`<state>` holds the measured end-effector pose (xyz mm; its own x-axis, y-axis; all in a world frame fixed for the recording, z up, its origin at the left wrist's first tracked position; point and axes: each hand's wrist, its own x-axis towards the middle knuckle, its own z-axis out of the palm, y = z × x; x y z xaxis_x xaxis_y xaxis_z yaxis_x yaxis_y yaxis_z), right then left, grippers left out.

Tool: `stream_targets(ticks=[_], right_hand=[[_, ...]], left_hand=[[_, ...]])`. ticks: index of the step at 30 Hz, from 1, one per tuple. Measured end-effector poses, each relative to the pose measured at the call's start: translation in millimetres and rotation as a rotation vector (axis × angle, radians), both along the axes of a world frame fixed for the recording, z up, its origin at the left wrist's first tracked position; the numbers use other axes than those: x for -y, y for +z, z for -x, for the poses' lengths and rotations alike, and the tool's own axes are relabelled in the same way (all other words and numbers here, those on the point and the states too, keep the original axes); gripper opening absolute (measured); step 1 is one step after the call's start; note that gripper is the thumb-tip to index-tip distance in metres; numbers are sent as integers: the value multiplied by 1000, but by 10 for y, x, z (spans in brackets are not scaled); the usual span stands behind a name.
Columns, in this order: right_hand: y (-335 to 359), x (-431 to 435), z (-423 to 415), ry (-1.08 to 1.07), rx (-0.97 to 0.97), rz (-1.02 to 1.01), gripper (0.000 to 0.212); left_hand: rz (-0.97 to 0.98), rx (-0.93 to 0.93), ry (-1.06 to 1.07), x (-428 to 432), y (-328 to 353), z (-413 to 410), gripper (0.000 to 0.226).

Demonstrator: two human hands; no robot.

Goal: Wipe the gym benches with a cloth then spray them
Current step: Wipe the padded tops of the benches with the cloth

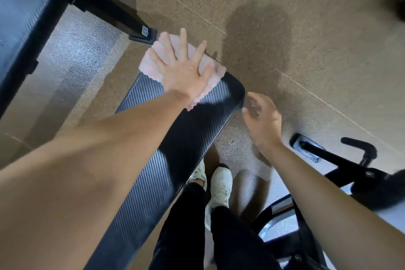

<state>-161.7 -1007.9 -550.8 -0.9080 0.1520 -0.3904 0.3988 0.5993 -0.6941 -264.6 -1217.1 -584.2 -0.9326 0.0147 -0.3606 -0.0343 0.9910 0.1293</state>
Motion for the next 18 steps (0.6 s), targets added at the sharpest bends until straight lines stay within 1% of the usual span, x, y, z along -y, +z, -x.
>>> stream_targets(ticks=[4,6,8,10,12,13,14,16,18], right_hand=[[46,-67,2,-171,47,6,38],[64,-106,13,-216,82,26,35],[71,-129,17,-217,103,48,32],[91,-138,85,-164,155,53,32],[65,-96,91,-140,161,58,35],[60,-75,107,-144,155,77,37],[67,-49,130,-144,145,108,39],[98,18,168,-127,116,175,42],[127,109,195,-62,99,186,53]], left_hand=[[-109,41,-237,-468,22,-388,74],[-165,71,-321,-690,24,-630,75],[-213,101,-388,-779,44,-749,70],[-386,112,-351,-735,120,-707,68],[-607,57,-287,-554,189,-636,65],[-647,27,-287,-448,218,-589,62],[-632,-10,-292,-351,269,-543,60],[-511,-92,-278,-208,327,-491,54],[-374,-169,-157,-111,351,-507,45]])
